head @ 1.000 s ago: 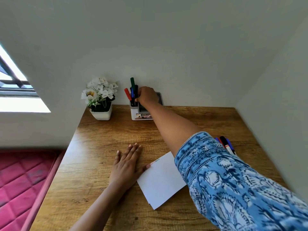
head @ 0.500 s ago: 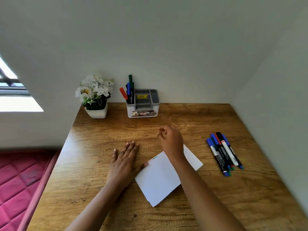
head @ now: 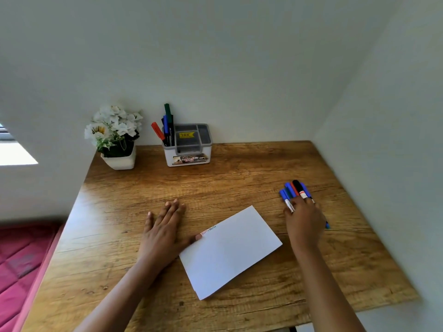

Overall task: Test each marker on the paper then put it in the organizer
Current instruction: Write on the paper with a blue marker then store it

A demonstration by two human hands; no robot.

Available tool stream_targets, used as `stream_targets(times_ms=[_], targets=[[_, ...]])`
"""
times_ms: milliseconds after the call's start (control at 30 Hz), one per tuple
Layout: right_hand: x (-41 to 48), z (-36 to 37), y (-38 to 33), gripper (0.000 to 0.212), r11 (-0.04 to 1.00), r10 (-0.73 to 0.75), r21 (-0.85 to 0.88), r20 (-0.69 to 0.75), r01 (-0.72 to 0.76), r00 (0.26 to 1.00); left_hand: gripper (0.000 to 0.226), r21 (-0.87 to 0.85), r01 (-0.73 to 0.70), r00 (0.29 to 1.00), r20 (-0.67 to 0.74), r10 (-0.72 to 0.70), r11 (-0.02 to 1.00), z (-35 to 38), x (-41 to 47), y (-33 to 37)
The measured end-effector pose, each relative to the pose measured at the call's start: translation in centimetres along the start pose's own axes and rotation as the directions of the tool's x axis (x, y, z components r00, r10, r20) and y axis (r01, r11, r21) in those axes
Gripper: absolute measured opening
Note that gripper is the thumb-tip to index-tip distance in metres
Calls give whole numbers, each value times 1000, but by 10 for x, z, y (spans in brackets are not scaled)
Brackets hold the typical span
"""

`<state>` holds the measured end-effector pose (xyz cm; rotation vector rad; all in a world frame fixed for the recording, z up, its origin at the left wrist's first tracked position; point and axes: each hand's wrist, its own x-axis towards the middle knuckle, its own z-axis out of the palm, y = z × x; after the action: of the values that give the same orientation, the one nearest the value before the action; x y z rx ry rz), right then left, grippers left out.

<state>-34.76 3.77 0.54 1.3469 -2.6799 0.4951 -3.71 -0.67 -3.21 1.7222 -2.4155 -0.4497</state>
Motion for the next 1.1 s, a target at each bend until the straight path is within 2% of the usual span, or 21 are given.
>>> stream_targets(times_ms=[267, 367, 467, 533, 600, 667, 700, 767, 800, 900, 1100], targets=[[7, 4, -8, 25, 998, 49, -47, 61, -47, 997, 113, 9, -24, 1000, 7, 24, 1000, 0, -3, 1], [6, 5, -13, 23, 998, 9, -67, 95, -3, 995, 114, -18, -20, 1000, 1, 20, 1000, -1, -4, 1], [-2, -4, -27, 19, 990, -120, 90, 111, 110, 987, 110, -212, 19, 1000, 1, -19, 977, -10, -2, 7], [-15, -15, -44, 16, 946, -218, 269, 120, 180, 969, 81, -392, 52, 995, -54, -80, 918, -23, -2, 22], [-32, -27, -63, 13, 882, -309, 410, 133, 232, 942, 49, -618, 70, 987, -74, -146, 783, -37, 0, 43], [-47, -36, -81, 12, 817, -379, 516, 140, 259, 915, 35, -887, 56, 988, -17, -155, 458, -47, 4, 65], [-53, -39, -89, 12, 788, -402, 557, 143, 262, 904, 34, -958, 66, 988, 25, -150, 279, -51, 7, 74], [-61, -42, -100, 14, 747, -436, 610, 149, 265, 888, 38, -994, 113, 983, 112, -148, 1, -55, 12, 86], [-64, -43, -103, 16, 737, -446, 620, 146, 270, 883, 36, -987, 130, 977, 144, -154, -96, -56, 15, 89], [-68, -46, -108, 18, 711, -475, 636, 118, 301, 872, 25, -957, 123, 970, 172, -173, -261, -60, 18, 91], [-69, -59, -117, 12, 685, -481, 686, 172, 246, 860, 18, -918, 97, 954, 196, -228, -384, -67, 19, 87]])
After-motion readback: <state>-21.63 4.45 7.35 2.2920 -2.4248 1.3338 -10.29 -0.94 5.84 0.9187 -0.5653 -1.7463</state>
